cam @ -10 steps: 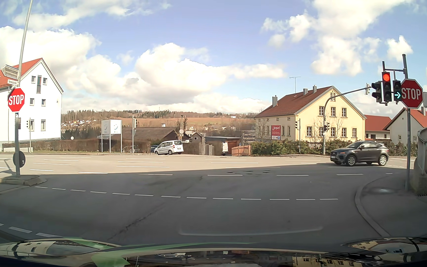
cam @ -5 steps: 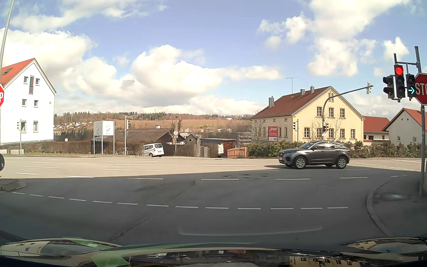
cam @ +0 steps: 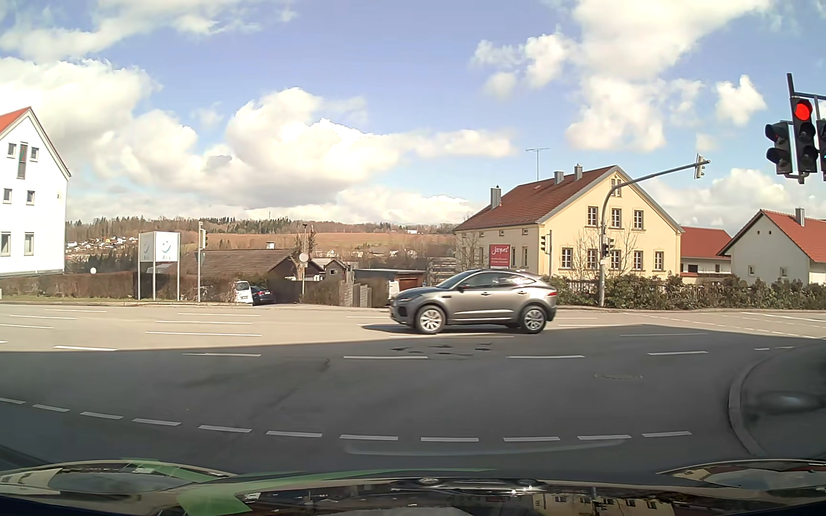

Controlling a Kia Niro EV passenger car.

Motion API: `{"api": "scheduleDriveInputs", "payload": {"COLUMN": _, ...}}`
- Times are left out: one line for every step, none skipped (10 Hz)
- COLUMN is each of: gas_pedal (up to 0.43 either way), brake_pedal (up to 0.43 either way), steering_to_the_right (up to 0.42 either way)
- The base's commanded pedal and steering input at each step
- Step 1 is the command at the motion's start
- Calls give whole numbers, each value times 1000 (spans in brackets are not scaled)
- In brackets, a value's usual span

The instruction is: Follow the waypoints while adhering to traffic rules and regulations

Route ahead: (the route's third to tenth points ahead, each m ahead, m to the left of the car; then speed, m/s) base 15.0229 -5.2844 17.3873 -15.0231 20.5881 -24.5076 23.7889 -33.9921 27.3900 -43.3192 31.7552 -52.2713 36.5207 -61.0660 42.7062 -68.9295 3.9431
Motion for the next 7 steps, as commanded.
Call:
{"api": "scheduleDriveInputs", "payload": {"gas_pedal": 248, "brake_pedal": 0, "steering_to_the_right": 176}}
{"api": "scheduleDriveInputs", "payload": {"gas_pedal": 240, "brake_pedal": 0, "steering_to_the_right": 177}}
{"api": "scheduleDriveInputs", "payload": {"gas_pedal": 240, "brake_pedal": 0, "steering_to_the_right": 181}}
{"api": "scheduleDriveInputs", "payload": {"gas_pedal": 197, "brake_pedal": 0, "steering_to_the_right": 187}}
{"api": "scheduleDriveInputs", "payload": {"gas_pedal": 177, "brake_pedal": 0, "steering_to_the_right": 193}}
{"api": "scheduleDriveInputs", "payload": {"gas_pedal": 177, "brake_pedal": 0, "steering_to_the_right": 198}}
{"api": "scheduleDriveInputs", "payload": {"gas_pedal": 177, "brake_pedal": 0, "steering_to_the_right": 205}}
